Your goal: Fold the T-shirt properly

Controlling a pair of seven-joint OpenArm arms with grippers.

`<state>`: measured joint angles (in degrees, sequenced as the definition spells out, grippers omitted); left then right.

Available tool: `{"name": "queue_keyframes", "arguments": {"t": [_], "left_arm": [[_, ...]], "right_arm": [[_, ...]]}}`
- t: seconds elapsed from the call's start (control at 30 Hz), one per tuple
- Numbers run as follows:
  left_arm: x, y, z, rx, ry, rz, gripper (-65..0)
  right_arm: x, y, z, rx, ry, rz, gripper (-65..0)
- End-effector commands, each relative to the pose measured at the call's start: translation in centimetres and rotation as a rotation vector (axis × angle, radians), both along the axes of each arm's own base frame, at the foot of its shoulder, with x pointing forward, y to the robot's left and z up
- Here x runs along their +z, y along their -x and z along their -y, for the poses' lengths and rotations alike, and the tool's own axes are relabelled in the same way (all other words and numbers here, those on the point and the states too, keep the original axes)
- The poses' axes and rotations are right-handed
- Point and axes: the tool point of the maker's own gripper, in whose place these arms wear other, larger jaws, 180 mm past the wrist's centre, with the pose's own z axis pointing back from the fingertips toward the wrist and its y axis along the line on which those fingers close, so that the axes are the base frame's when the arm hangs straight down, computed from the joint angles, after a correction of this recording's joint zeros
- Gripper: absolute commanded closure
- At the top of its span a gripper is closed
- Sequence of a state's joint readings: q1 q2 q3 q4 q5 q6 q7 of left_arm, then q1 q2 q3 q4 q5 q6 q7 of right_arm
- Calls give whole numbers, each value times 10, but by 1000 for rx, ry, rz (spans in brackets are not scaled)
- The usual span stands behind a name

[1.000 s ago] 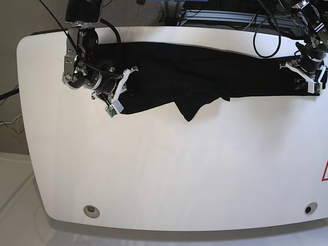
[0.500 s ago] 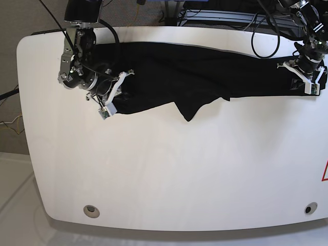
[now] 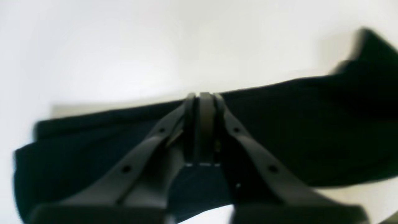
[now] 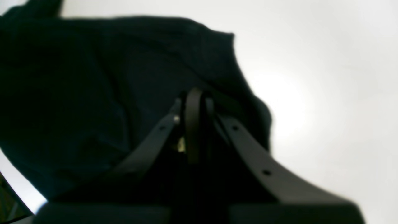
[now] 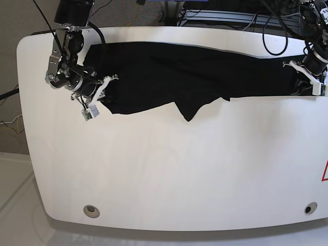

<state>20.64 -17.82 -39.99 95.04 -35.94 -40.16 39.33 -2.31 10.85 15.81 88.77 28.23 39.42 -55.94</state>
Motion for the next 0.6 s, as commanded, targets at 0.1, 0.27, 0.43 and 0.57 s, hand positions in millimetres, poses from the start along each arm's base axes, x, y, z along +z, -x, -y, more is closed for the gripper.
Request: {"name": "queue_keyframes", "arguments": {"t": [0.1, 0.27, 0.43, 0.57], "left_arm": [[22, -2, -33, 72, 14, 44, -184], [15, 7, -68, 174, 77, 9, -303], [2, 1, -82, 221, 99, 10, -297], [0, -18, -86, 230, 114, 58, -263]], "right_arm": [[14, -7, -5, 32, 16, 51, -13], [4, -2, -4, 38, 19, 6, -3], [-4, 1, 0, 35, 17, -21, -49], [-13, 1, 6, 4, -20, -48, -194]]}}
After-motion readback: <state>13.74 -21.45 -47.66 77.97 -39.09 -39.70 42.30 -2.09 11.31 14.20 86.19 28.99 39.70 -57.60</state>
